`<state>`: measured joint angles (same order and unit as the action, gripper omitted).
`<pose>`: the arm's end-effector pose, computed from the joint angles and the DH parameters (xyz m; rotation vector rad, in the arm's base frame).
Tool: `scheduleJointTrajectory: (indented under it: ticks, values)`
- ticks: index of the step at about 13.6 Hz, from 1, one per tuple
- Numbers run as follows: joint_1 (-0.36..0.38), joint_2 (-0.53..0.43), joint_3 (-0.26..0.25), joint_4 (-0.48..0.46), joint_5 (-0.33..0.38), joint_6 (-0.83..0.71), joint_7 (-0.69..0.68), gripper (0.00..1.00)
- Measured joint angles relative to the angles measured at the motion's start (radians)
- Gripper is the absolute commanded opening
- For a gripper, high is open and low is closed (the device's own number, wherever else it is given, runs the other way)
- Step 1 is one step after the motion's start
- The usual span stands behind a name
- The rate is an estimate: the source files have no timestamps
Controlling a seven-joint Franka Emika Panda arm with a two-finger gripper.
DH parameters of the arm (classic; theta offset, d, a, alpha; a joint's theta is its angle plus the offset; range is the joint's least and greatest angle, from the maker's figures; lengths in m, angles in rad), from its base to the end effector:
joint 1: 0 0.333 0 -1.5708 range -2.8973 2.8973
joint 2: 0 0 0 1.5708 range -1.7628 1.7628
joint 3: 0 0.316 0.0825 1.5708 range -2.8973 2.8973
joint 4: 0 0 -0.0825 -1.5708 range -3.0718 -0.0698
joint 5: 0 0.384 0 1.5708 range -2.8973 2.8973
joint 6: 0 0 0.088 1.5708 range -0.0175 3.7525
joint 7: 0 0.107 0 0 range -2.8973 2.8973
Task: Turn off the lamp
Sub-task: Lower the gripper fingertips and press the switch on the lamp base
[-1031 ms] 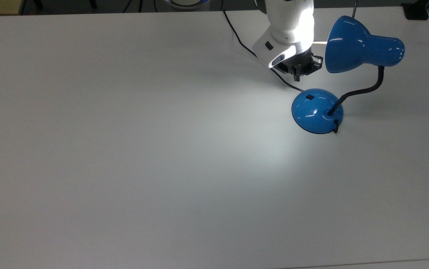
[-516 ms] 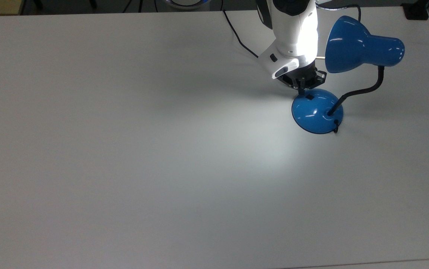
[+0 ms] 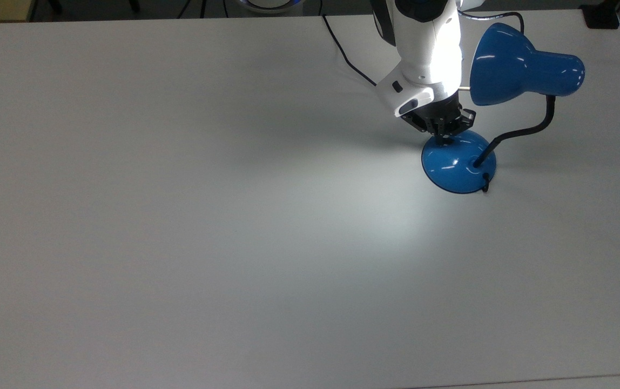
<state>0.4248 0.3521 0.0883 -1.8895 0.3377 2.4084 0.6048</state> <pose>0.5612 0.3144 0.3373 -2.7821 0.4677 0.0109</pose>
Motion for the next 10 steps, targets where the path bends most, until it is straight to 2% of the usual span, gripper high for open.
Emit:
scheduleJointTrajectory:
  ticks: [3,10]
  values:
    - [0.003,0.012,0.018,0.0,0.0,0.001,0.002,0.0]
    - [0.003,0.014,0.018,0.0,0.0,0.002,0.002,0.0]
